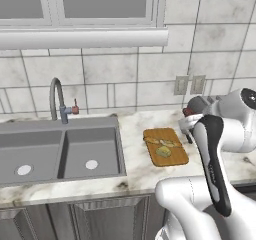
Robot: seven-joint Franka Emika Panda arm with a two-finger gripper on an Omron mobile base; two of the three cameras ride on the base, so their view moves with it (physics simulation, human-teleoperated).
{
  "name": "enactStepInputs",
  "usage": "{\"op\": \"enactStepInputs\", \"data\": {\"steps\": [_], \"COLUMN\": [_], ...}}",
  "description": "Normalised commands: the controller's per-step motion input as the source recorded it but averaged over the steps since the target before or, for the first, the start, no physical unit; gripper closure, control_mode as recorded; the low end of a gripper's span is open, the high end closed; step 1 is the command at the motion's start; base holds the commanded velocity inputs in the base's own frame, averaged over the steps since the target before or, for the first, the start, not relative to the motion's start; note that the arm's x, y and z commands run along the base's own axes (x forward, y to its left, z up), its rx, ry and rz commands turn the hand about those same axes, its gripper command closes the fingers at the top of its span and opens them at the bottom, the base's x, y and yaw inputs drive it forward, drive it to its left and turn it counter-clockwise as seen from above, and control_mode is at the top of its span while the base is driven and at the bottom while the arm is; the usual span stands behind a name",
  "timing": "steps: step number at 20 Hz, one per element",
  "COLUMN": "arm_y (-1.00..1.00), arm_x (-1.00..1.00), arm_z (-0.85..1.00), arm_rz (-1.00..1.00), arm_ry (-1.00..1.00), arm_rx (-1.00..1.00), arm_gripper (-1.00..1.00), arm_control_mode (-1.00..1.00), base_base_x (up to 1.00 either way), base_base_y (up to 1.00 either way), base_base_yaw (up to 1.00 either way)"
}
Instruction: Retrieve the sausage and cheese from the fridge and place them on the cutting board on the counter.
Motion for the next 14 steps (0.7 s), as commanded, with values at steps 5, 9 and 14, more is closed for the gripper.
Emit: {"op": "enactStepInputs", "data": {"steps": [5, 9, 14], "arm_y": [-0.13, -0.03, 0.0], "arm_x": [0.67, 0.4, 0.46], "arm_z": [-0.27, -0.44, -0.46], "arm_rz": [0.24, 0.33, 0.23], "arm_ry": [0.25, 0.09, 0.07], "arm_rx": [0.0, 0.0, 0.0], "arm_gripper": [1.0, 1.0, 1.0], "arm_control_mode": [-1.0, -1.0, -1.0], "base_base_x": [0.0, 0.0, 0.0], "base_base_y": [0.0, 0.0, 0.0], "base_base_yaw": [0.0, 0.0, 0.0]}}
